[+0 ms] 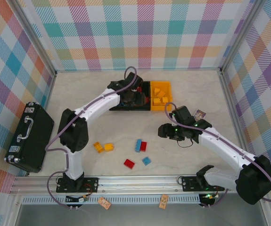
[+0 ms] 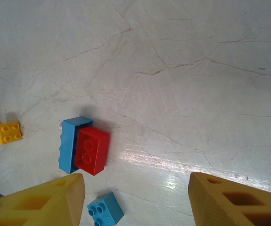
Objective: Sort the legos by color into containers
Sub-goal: Place the lego in the container, then pick up the lego from the bottom-center of the table.
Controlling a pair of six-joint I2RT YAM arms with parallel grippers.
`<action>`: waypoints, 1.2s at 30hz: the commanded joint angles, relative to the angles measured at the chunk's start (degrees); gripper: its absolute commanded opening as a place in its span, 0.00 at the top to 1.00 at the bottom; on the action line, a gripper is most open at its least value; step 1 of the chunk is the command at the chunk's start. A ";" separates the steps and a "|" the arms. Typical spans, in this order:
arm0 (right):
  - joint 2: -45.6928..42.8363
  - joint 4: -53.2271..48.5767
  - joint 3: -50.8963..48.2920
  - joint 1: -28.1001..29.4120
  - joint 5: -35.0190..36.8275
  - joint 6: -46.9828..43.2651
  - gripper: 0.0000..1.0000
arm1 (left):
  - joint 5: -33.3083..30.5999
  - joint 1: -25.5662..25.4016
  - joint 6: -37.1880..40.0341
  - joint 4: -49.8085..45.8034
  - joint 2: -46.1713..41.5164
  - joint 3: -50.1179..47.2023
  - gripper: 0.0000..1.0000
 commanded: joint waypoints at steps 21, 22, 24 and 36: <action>7.33 -1.34 0.42 21.45 10.50 6.03 0.40 | 5.74 1.07 -2.84 6.34 -29.14 -41.03 0.43; 8.02 -1.16 0.48 22.58 10.82 6.38 0.40 | 6.53 1.87 -3.14 6.59 -30.24 -42.53 0.43; 9.73 -0.76 0.89 25.05 11.83 6.84 0.38 | 8.85 3.81 -3.93 7.19 -32.46 -45.71 0.43; 22.82 -2.49 7.03 33.74 14.45 6.01 0.38 | 12.80 8.79 -5.48 8.62 -36.74 -52.78 0.43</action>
